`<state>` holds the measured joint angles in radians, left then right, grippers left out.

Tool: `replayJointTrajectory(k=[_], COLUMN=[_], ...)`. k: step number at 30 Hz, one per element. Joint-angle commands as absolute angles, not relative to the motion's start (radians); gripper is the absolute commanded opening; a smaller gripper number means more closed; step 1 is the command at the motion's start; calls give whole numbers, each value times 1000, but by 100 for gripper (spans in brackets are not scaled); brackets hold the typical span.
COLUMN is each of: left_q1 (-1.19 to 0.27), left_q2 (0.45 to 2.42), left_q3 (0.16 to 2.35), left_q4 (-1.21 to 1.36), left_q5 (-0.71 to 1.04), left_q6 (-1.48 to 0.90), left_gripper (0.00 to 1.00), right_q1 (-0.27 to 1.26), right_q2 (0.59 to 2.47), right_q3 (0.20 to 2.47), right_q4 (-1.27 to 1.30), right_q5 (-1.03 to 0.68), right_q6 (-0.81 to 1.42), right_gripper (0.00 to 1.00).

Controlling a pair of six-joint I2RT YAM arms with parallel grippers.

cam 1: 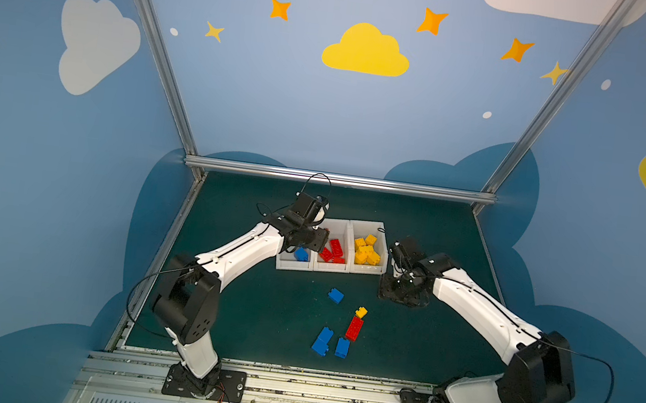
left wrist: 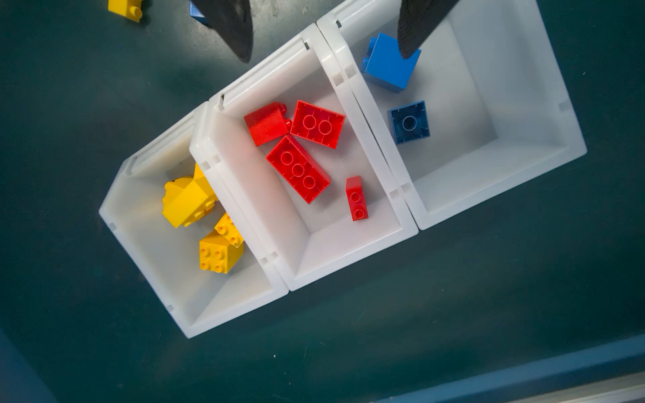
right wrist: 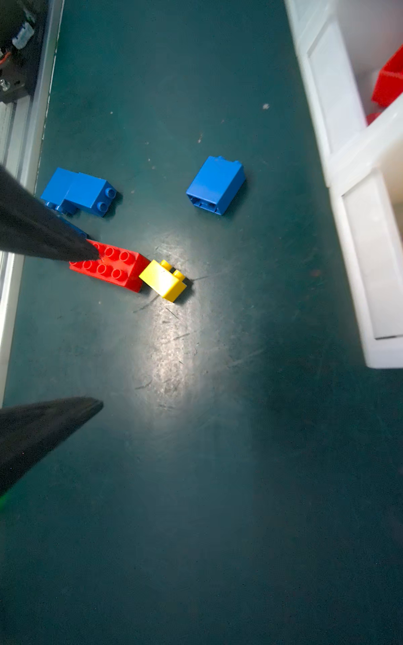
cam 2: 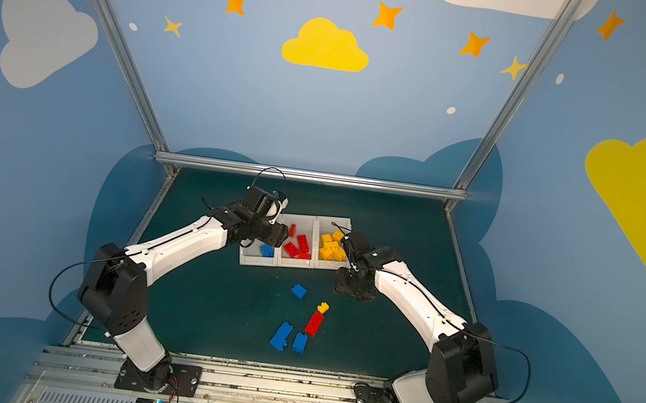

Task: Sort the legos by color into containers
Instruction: 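Lower the red brick into the middle compartment and open the left gripper, then draw the left gripper back while the right gripper closes on a small yellow brick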

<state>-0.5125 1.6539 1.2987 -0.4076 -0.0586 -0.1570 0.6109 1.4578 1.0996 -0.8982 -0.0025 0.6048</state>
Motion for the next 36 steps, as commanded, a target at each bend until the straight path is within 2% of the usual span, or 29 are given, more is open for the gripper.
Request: replayJointTrajectory(k=[1, 21, 36], left_q1=[-507, -501, -501], left_q2=[1576, 1259, 1235], left_q3=[1224, 790, 734], left_q4=[-370, -331, -324], left_q5=[-52, -25, 31], left_q6=[-201, -378, -394], left_gripper=[66, 67, 67], right_q1=[654, 776, 776], right_q2=[1506, 1793, 1768], right_q3=[1097, 1196, 1093], right_q4=[-881, -818, -804], right_q5=[25, 54, 77], right_q6=[648, 736, 805], right_gripper=[63, 65, 58])
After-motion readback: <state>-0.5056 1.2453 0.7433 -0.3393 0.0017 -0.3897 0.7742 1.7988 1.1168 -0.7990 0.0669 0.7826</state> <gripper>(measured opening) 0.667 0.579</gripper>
